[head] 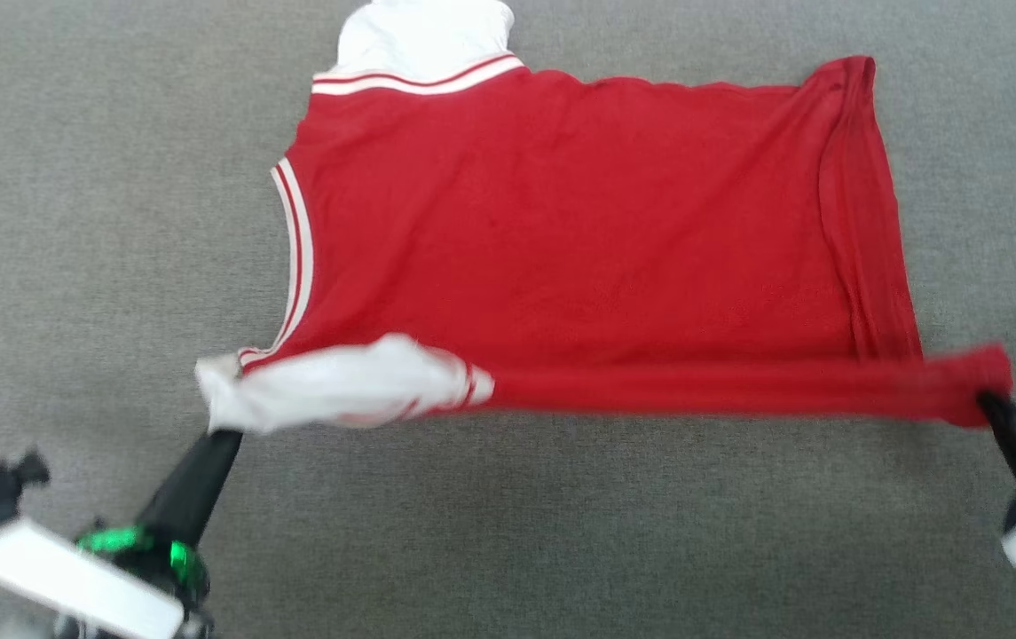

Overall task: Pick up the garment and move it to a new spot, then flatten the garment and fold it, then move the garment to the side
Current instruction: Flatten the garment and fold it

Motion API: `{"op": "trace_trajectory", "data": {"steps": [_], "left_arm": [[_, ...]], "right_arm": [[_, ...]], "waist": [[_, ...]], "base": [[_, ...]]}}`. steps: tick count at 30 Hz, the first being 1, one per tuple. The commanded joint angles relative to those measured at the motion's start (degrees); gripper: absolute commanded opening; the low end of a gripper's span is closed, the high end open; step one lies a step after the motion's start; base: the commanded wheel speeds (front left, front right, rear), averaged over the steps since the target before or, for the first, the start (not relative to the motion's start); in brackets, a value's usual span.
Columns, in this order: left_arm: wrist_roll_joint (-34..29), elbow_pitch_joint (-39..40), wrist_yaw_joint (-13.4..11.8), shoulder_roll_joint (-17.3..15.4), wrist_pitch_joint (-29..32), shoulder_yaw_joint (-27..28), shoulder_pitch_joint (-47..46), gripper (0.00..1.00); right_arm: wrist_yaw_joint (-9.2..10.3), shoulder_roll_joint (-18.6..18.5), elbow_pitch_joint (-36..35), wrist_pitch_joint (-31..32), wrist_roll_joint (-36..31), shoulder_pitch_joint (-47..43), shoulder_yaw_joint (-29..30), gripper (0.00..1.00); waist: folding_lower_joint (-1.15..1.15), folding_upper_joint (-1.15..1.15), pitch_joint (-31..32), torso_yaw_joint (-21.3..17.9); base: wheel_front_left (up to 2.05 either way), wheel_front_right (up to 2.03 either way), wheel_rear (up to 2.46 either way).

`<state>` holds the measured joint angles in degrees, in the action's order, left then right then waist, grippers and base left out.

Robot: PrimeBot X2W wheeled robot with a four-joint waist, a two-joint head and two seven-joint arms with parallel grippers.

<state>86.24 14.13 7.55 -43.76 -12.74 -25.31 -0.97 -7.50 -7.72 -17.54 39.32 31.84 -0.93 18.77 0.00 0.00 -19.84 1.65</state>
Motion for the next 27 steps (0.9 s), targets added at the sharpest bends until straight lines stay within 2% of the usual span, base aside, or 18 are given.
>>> {"op": "trace_trajectory", "data": {"steps": [1, 6, 13, 19, 27], "left_arm": [[0.13, -0.41, -0.13, -0.26, 0.6, -0.09, -2.11, 0.0], [1.6, -4.43, -0.13, -0.48, 5.94, -1.89, -12.98, 0.0], [3.08, -13.25, -0.13, 0.98, 12.06, -3.14, -24.59, 0.0], [2.54, -20.57, -0.13, 2.59, 14.03, -4.7, -28.74, 0.0], [0.57, -25.9, -0.13, 2.85, 12.83, -7.33, -29.79, 0.0]], "right_arm": [[0.02, -0.18, 0.63, -0.18, -0.6, 1.88, -0.21, 0.0], [0.02, -0.95, 6.99, -0.66, -3.05, 11.44, -3.49, 0.0], [0.02, -1.33, 16.59, -2.58, -5.46, 21.59, -6.56, 0.0], [0.02, -1.66, 22.09, -4.59, -6.44, 24.25, -8.07, 0.0], [0.02, -1.77, 26.07, -7.15, -6.29, 24.97, -9.9, 0.0]], "waist": [[0.0, 0.0, -0.33, -0.24], [0.0, 0.0, -2.03, -1.01], [0.0, 0.0, -5.0, -1.61], [0.0, 0.0, -6.75, -1.86], [0.0, 0.0, -7.34, -2.59]], "base": [[0.0, 0.0, 0.0], [0.0, 0.0, 0.0], [0.0, 0.0, 0.0], [0.0, 0.0, 0.0], [0.0, 0.0, 0.0]]}}
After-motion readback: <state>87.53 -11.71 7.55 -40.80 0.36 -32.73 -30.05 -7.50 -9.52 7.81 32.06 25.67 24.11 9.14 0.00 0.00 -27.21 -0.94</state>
